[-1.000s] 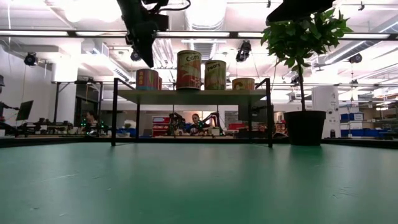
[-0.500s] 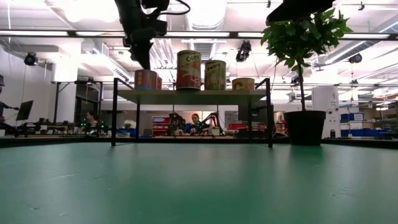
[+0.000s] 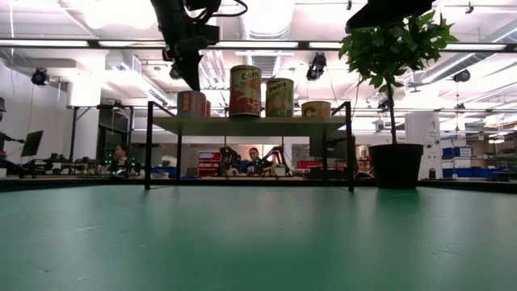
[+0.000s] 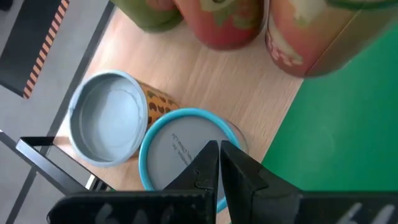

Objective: Pick and place cans onto a shelf
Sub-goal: Adjust the canned goods on the shelf, then return to Home Position

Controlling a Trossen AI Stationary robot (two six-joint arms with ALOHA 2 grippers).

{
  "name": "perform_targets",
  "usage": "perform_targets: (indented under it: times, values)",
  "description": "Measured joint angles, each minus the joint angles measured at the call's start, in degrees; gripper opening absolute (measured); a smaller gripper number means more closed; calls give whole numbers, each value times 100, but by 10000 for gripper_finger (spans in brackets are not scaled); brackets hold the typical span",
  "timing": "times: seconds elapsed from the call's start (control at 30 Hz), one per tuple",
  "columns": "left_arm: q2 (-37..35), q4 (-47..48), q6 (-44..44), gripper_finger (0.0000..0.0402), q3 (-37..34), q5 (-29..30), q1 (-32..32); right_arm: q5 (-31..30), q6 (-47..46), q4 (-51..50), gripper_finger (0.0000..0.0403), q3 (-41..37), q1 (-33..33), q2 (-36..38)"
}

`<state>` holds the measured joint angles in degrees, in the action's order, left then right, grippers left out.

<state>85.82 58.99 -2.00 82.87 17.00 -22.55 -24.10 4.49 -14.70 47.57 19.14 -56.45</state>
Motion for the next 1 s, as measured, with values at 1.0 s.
perform_targets:
  times: [1.0]
  values:
    - [-3282, -4396, -331, 0, -3318, 605, 3819, 766, 1314, 1578, 13, -1451, -2, 1291]
